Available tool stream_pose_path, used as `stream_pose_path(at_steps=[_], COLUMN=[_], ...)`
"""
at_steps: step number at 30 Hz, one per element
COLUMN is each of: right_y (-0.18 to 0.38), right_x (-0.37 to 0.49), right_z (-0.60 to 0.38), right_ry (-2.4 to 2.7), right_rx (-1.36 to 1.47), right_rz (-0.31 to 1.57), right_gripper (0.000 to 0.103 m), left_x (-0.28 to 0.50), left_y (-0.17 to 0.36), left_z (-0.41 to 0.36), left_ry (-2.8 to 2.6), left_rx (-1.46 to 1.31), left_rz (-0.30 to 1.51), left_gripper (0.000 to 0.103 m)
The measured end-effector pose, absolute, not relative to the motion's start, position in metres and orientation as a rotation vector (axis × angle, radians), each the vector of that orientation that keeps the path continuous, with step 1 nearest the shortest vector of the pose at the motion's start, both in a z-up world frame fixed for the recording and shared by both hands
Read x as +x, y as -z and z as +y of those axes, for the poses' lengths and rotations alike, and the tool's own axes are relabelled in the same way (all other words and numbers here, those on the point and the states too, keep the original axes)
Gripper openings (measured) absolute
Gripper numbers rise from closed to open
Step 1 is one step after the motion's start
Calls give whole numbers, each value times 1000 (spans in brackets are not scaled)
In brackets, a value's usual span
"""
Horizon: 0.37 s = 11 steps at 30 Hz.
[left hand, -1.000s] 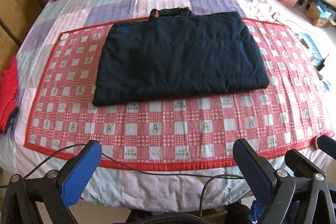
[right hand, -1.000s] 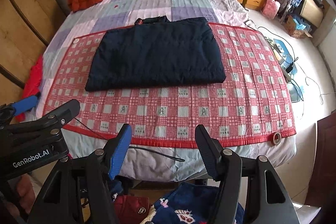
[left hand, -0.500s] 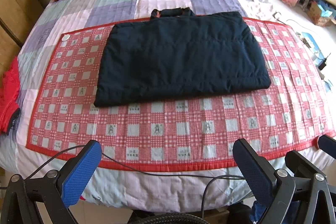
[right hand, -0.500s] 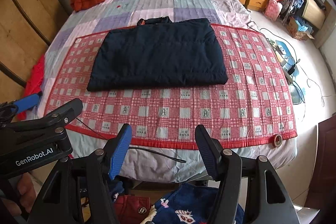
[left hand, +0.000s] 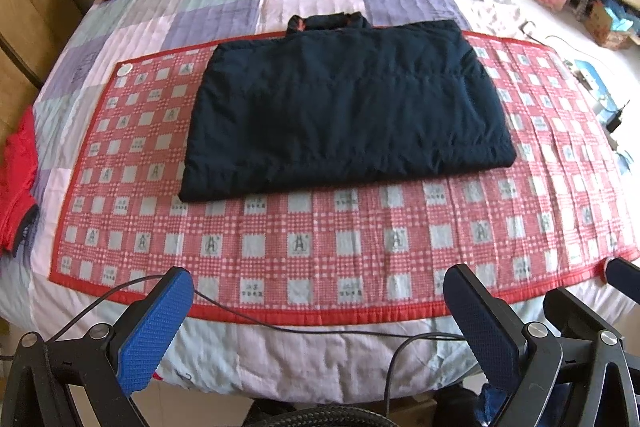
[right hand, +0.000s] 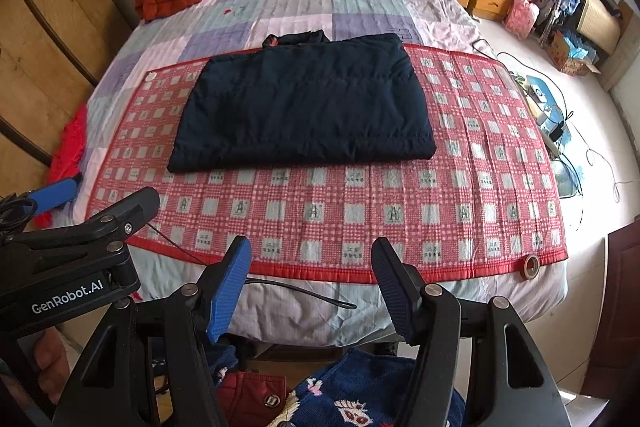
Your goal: Fold large clothes
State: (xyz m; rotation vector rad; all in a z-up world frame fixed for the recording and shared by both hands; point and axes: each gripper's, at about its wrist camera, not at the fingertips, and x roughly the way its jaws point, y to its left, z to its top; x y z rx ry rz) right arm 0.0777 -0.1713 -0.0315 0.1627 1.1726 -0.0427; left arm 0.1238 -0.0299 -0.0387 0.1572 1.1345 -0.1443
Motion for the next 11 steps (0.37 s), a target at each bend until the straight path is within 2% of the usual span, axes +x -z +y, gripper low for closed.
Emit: stream_pose_path(at_steps=[11], right_y=[33], right_x=[77], right_z=[-170], right_ry=[41], right_rx=[165], right_rz=[1177], right_gripper=[66], left_x=[124], left_y=[38], left_z=[-31], left_ry=[163], left_rx=[158], left_rz=[1123], left_gripper=[103])
